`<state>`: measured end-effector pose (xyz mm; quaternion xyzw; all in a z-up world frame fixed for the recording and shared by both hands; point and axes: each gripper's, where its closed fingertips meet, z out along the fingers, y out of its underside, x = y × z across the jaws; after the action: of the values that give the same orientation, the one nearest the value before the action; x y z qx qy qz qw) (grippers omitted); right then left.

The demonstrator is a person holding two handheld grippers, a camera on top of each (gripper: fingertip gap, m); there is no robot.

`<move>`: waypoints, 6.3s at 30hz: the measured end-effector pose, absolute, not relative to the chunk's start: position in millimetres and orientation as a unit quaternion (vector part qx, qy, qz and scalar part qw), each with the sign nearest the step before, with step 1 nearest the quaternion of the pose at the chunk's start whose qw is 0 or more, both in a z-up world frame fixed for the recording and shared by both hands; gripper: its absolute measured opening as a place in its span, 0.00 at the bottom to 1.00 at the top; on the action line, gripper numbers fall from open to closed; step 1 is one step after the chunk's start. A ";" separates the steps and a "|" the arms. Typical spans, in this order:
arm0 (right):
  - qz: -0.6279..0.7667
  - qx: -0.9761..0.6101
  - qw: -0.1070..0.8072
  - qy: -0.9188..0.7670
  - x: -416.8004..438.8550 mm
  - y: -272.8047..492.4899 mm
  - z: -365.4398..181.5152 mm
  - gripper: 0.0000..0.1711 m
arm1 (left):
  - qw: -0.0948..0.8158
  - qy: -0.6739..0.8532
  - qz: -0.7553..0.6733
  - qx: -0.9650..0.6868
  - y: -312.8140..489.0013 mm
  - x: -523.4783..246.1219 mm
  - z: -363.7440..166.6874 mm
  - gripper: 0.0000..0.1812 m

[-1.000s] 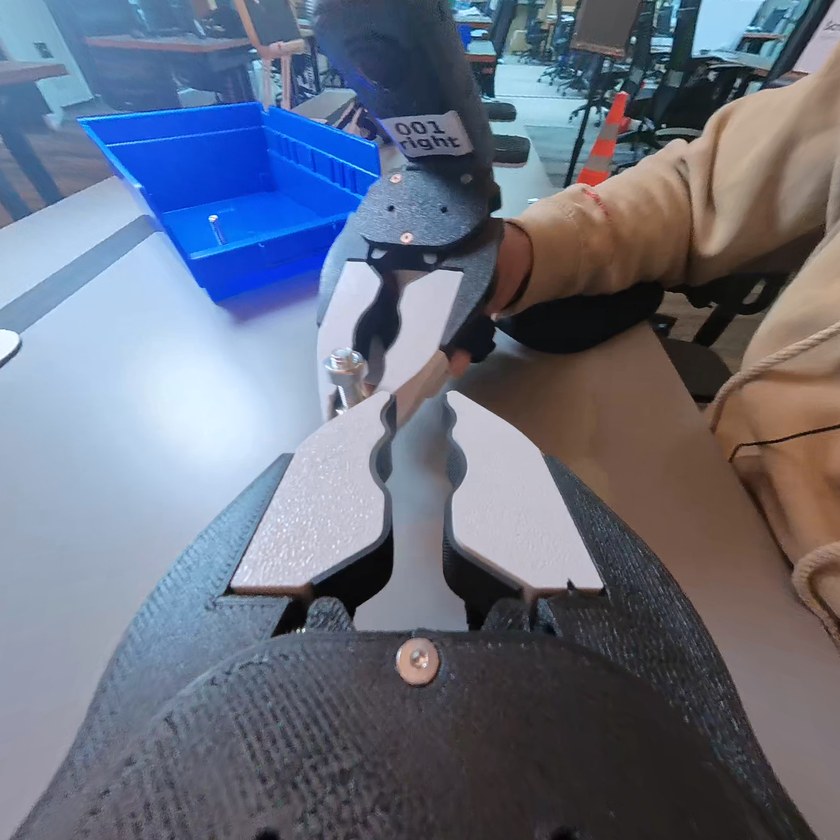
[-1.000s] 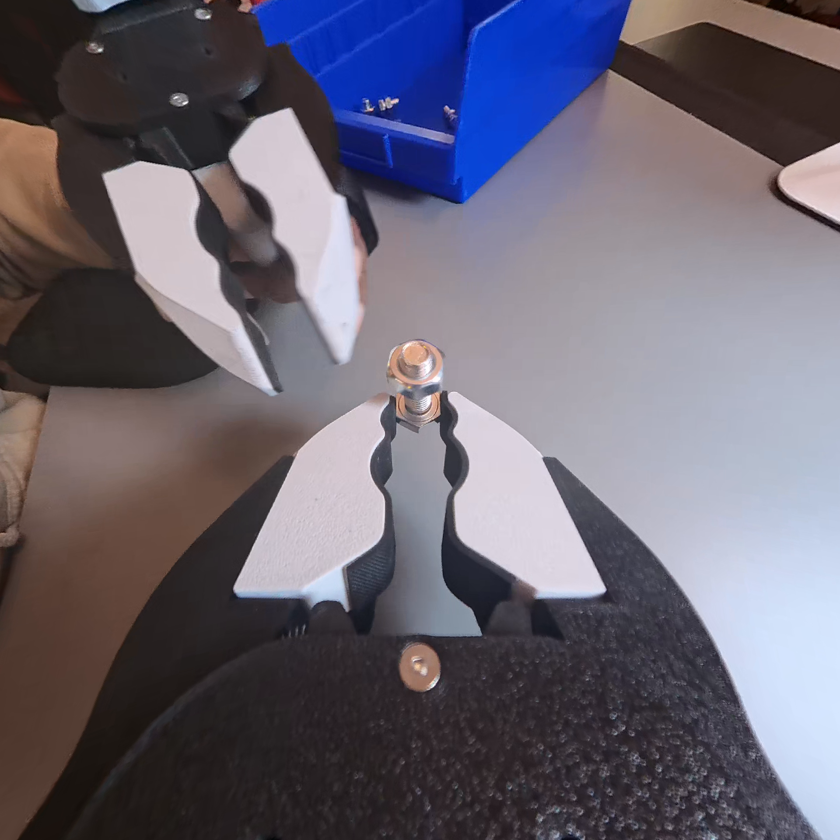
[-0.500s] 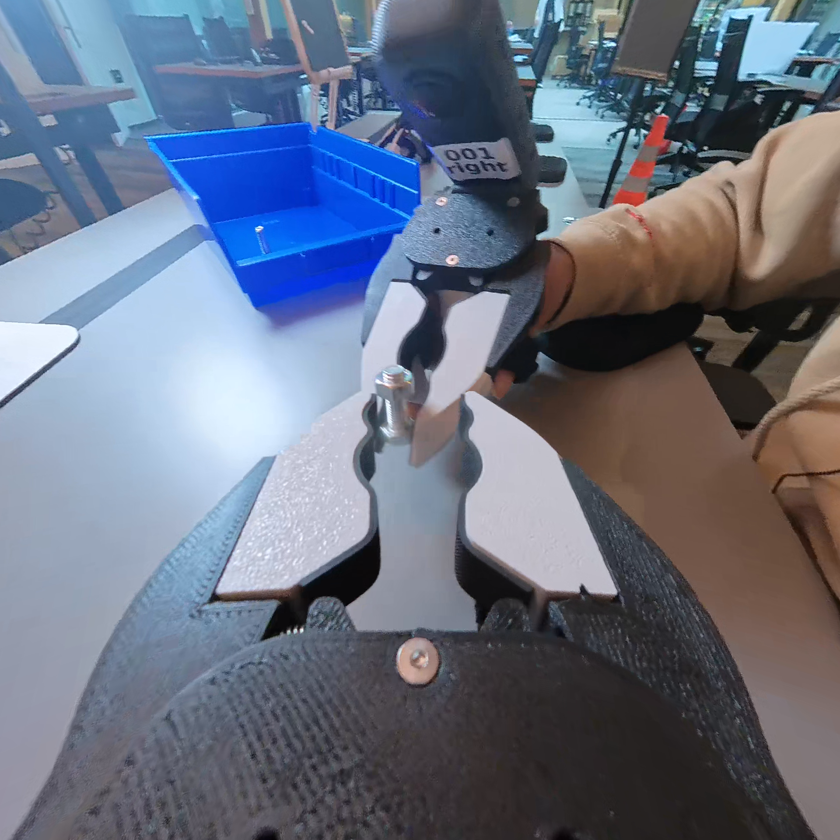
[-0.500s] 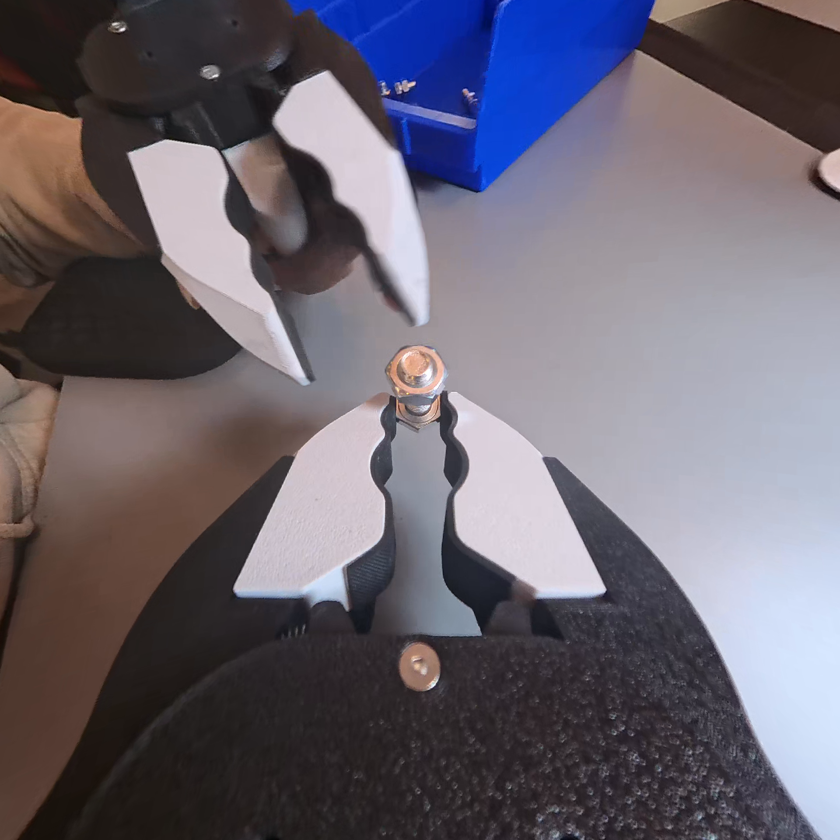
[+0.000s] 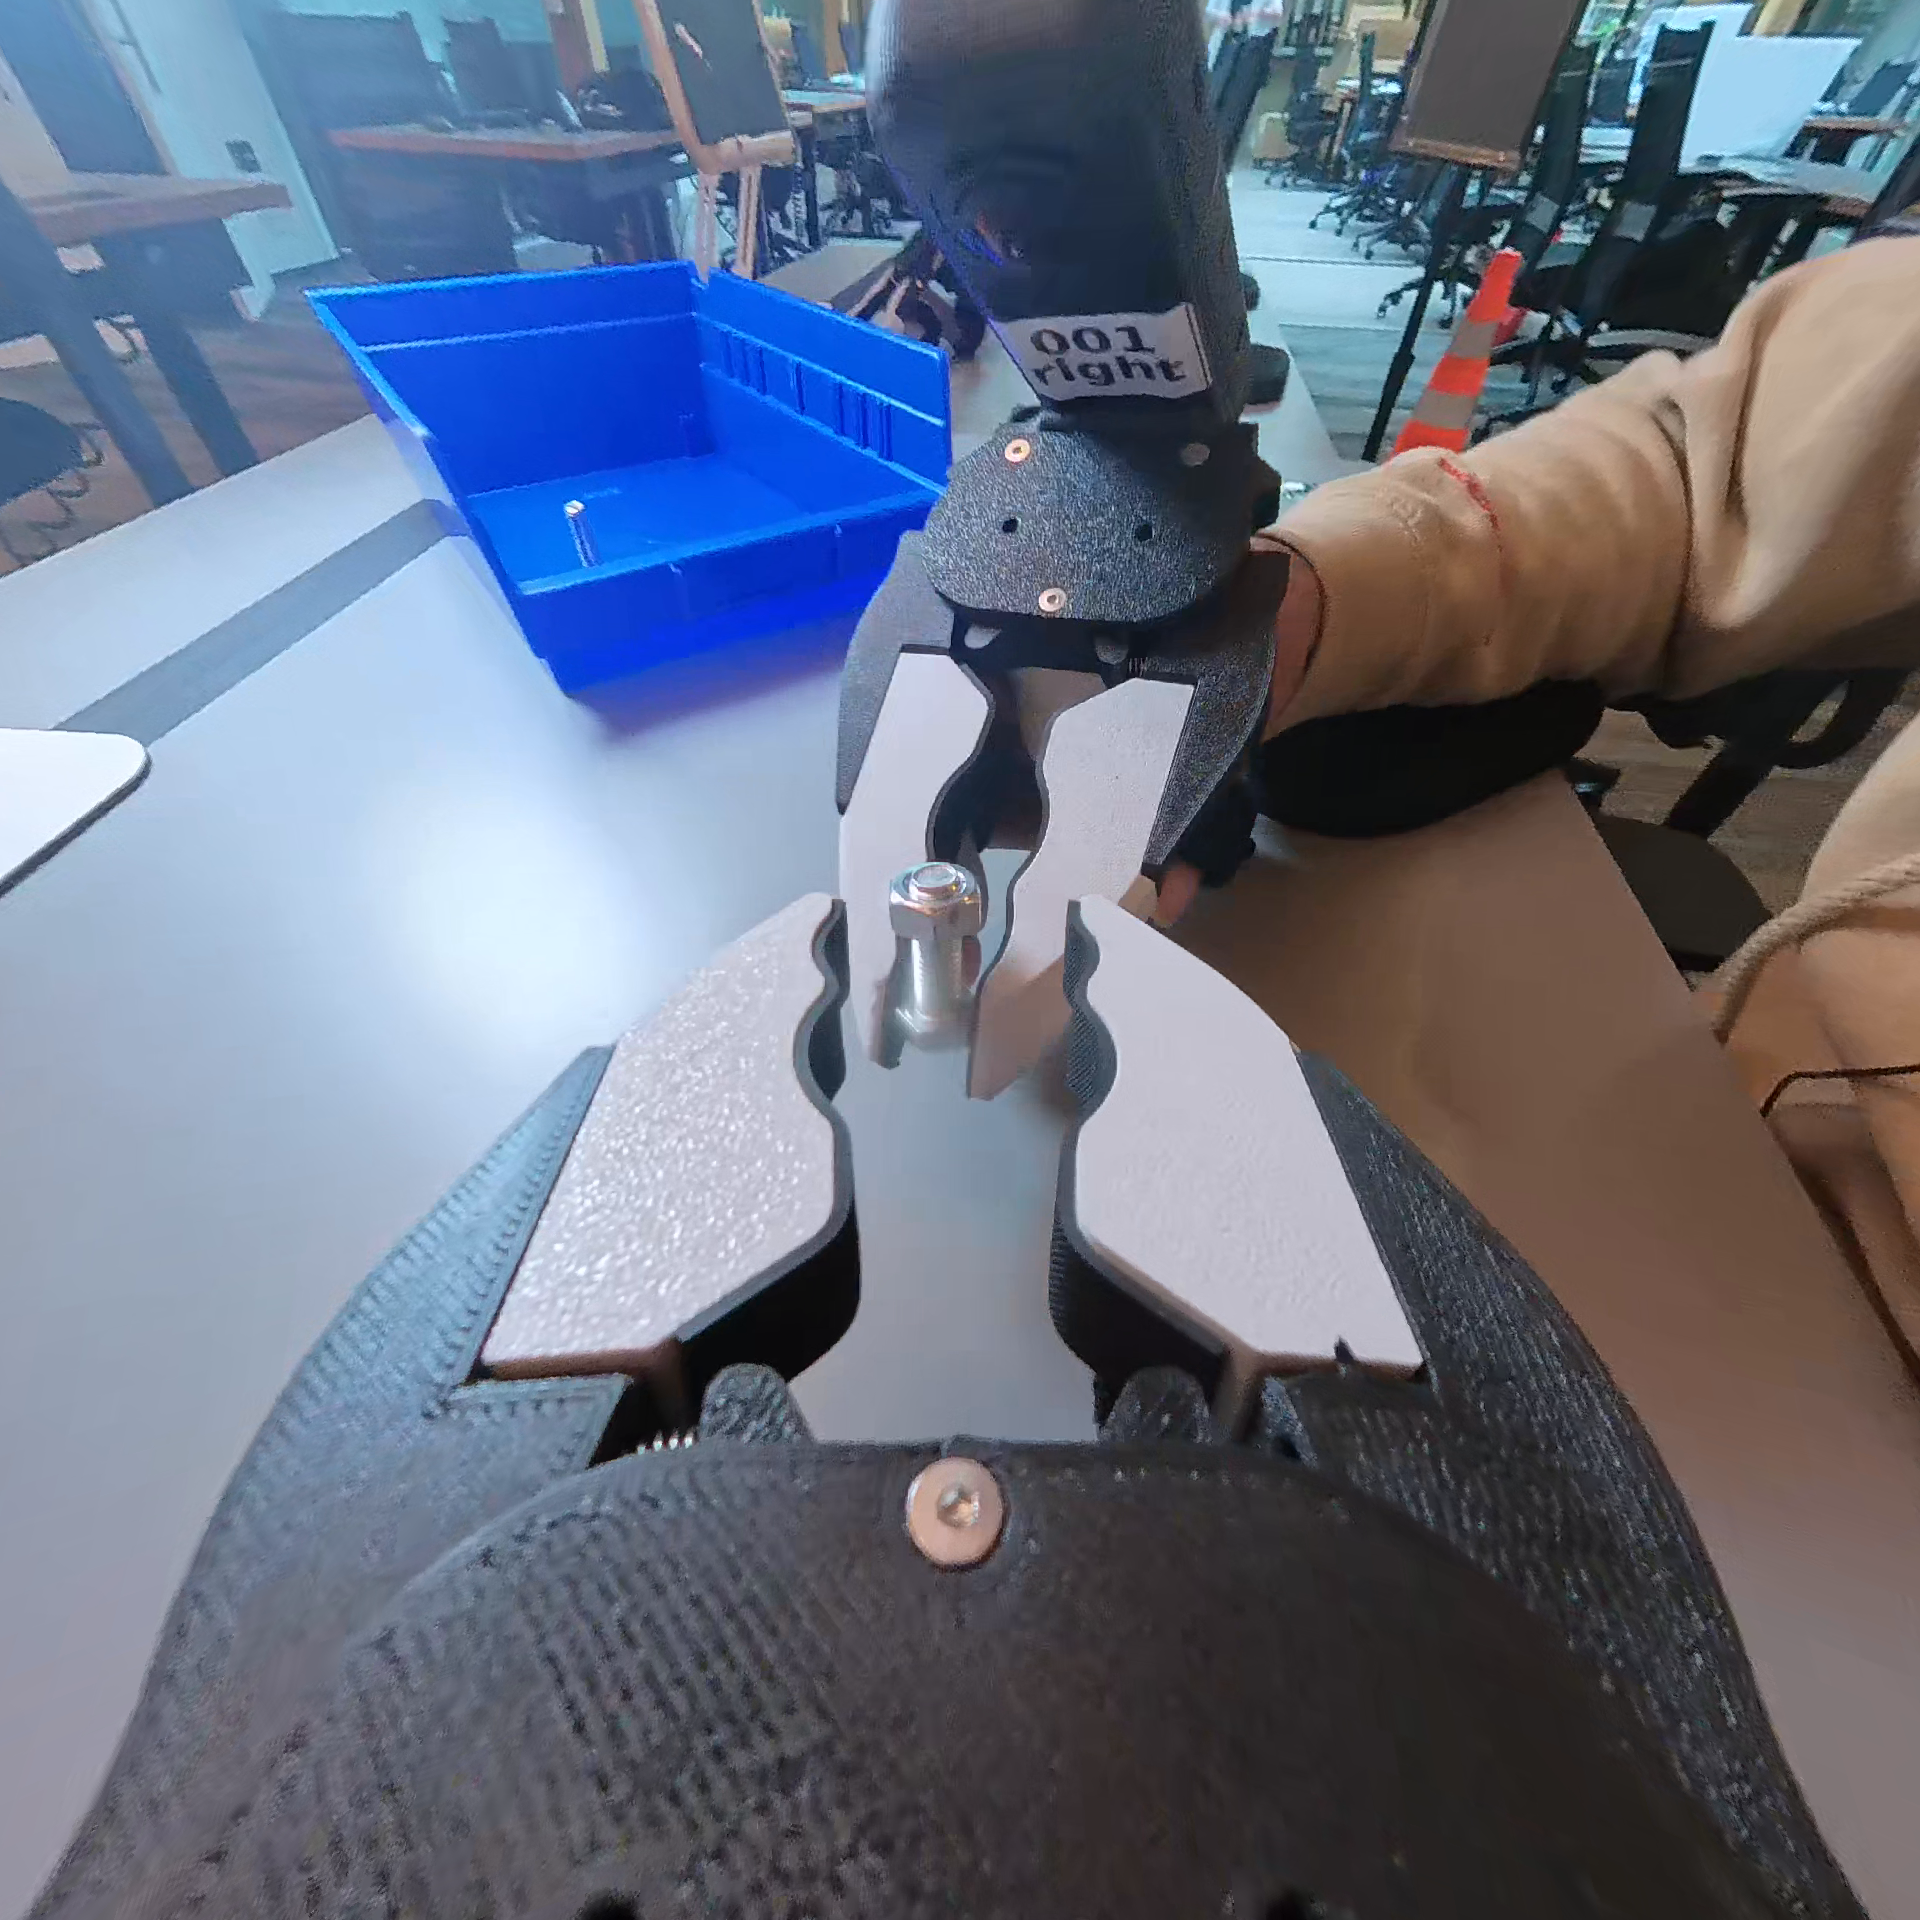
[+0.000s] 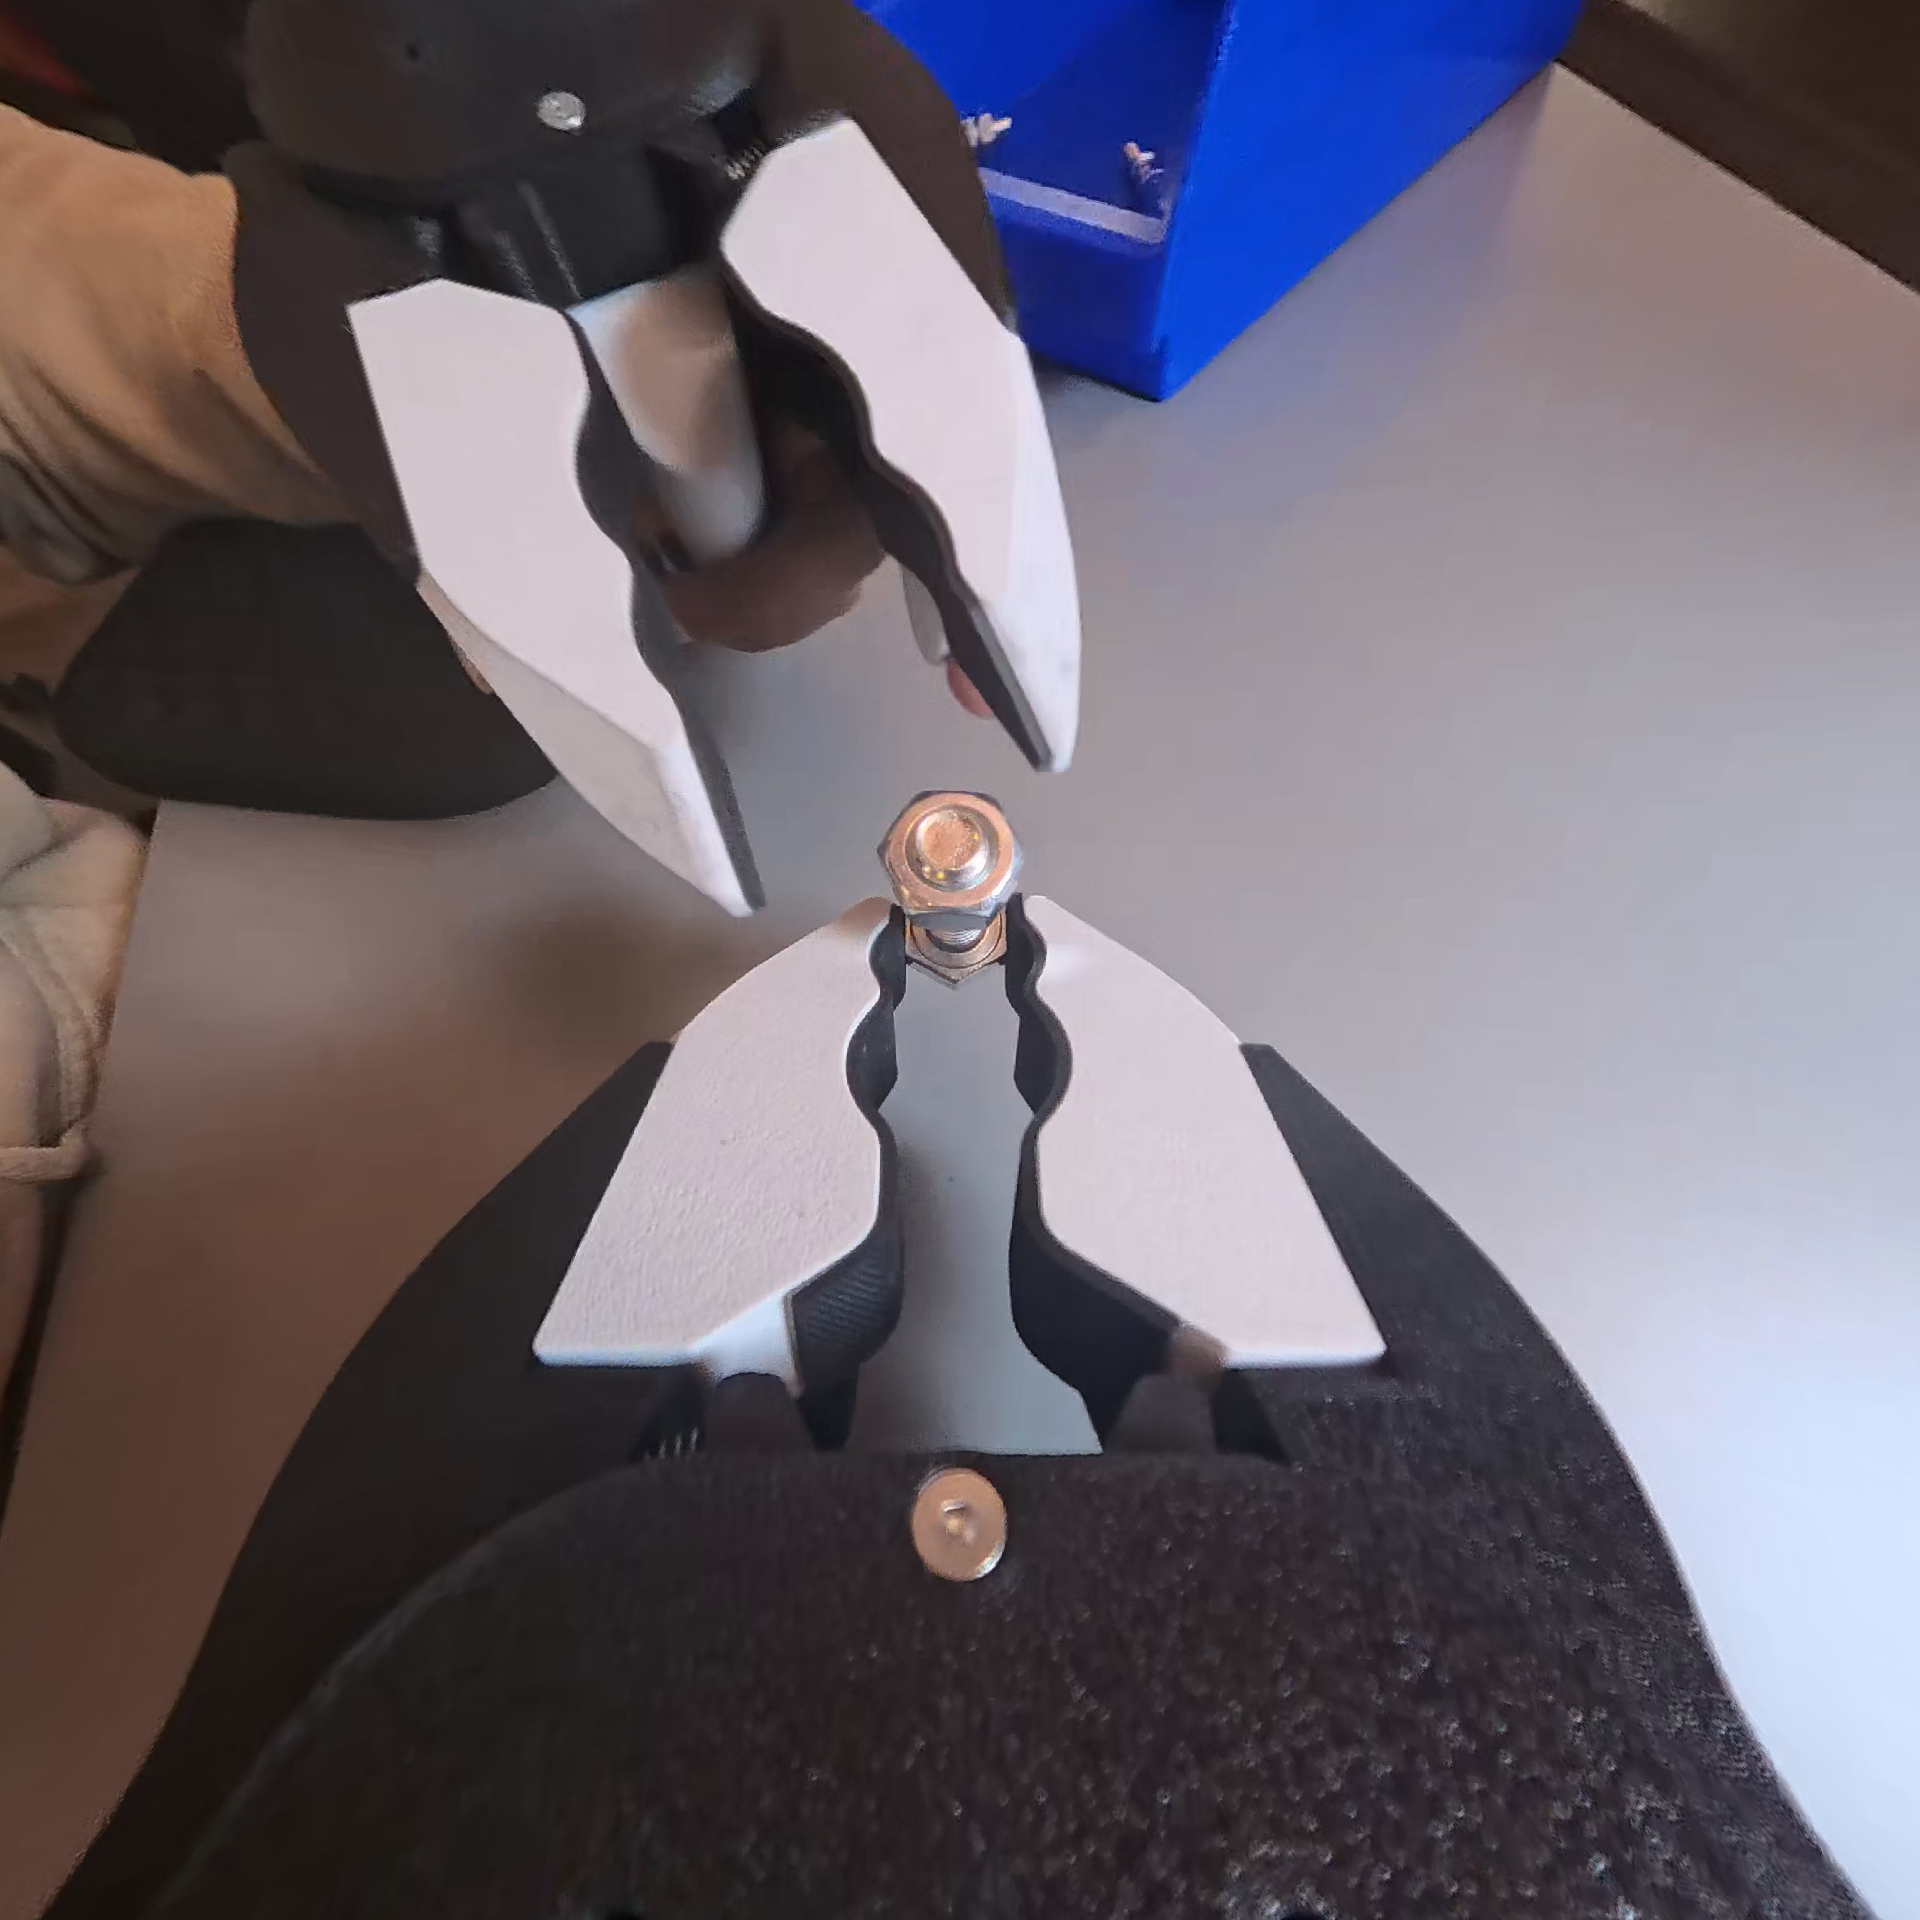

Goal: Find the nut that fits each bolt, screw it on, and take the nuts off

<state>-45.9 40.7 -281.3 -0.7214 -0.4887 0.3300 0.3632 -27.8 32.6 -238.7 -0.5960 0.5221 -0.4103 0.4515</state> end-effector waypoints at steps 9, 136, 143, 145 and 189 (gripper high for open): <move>0.329 -0.732 0.371 -0.467 -36.0 50.9 -277.5 0.11 | 0.451 0.534 -0.410 -0.585 28.6 -28.7 -237.6 0.15; -0.002 -0.906 0.328 -0.268 270.5 230.7 -211.2 0.11 | 0.494 0.472 -0.381 -0.623 63.3 -36.1 -244.2 0.17; 0.062 -0.952 0.255 -0.155 290.0 267.0 -269.1 0.11 | 0.495 0.487 -0.366 -0.620 59.7 -36.3 -246.6 0.16; 0.044 -0.959 0.255 -0.117 299.4 274.3 -279.7 0.11 | 0.495 0.488 -0.365 -0.620 59.1 -36.5 -247.0 0.16; 0.031 -0.909 0.258 -0.326 212.6 128.0 -242.7 0.11 | 0.478 0.501 -0.365 -0.623 55.4 -35.5 -255.6 0.15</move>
<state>212.6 128.0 -242.7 -0.9089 -0.3261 0.0311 0.2579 -35.5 55.4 -255.6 -0.6226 0.5008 -0.3646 0.4781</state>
